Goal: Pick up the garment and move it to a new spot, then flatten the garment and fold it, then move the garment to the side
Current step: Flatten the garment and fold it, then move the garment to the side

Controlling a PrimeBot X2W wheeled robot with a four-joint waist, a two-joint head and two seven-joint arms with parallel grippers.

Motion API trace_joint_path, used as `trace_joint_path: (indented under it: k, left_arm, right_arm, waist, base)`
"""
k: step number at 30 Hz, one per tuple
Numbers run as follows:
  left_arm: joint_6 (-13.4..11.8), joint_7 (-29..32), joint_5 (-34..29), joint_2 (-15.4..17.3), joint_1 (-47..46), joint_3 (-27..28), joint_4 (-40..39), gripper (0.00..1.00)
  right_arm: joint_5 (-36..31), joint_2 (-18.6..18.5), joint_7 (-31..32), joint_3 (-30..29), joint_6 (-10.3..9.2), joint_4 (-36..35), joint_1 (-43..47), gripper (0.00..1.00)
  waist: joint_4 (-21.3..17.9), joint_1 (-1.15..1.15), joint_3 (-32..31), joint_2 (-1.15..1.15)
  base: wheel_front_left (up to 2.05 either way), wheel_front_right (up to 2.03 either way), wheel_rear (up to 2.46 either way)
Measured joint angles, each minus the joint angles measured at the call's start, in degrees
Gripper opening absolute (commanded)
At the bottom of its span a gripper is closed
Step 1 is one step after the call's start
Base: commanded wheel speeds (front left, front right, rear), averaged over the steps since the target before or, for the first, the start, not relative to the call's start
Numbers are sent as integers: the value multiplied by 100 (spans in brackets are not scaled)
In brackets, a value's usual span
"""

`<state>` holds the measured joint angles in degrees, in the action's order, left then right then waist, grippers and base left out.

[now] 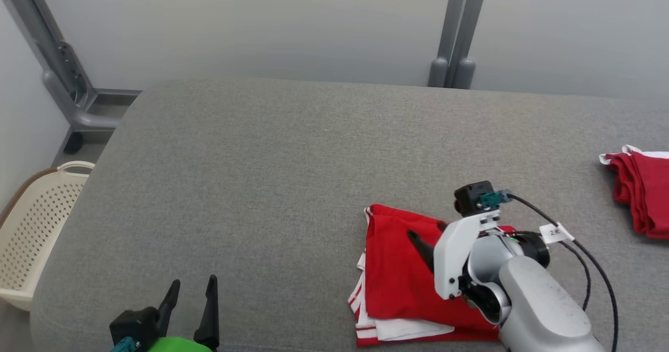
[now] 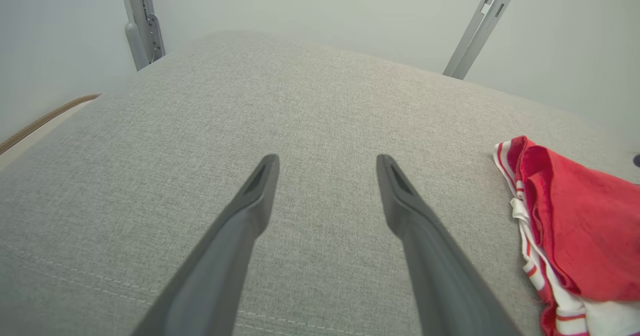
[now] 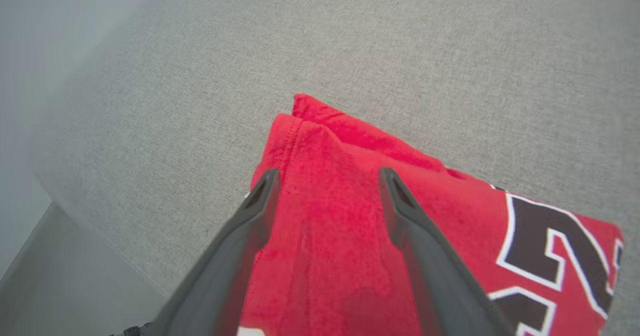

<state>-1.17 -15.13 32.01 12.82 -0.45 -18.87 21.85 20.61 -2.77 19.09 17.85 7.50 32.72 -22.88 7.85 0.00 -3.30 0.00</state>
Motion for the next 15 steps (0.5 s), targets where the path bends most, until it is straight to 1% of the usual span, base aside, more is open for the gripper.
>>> trace_joint_path:
  k: [5,9,12,15]
  left_arm:
    - [-15,0,-15,25,13,47,-69,100]
    - [-37,0,-44,24,11,74,-116,100]
    - [-62,0,-85,22,9,85,-175,100]
    - [-70,0,-118,26,2,113,-252,100]
  right_arm:
    - [-408,-4,776,-1121,-1,-504,452,100]
    - [-656,-11,1322,-1933,-1,-1088,901,100]
    - [-728,-12,1570,-2374,-1,-1474,1157,100]
    - [-716,-12,1751,-2632,-1,-1714,1355,100]
  waist:
    - [-239,0,-29,0]
    - [-388,0,-31,0]
    - [-458,0,-5,0]
    - [-492,0,45,0]
  base:
    - [0,0,0]
    - [0,0,0]
    - [0,0,0]
    - [0,0,0]
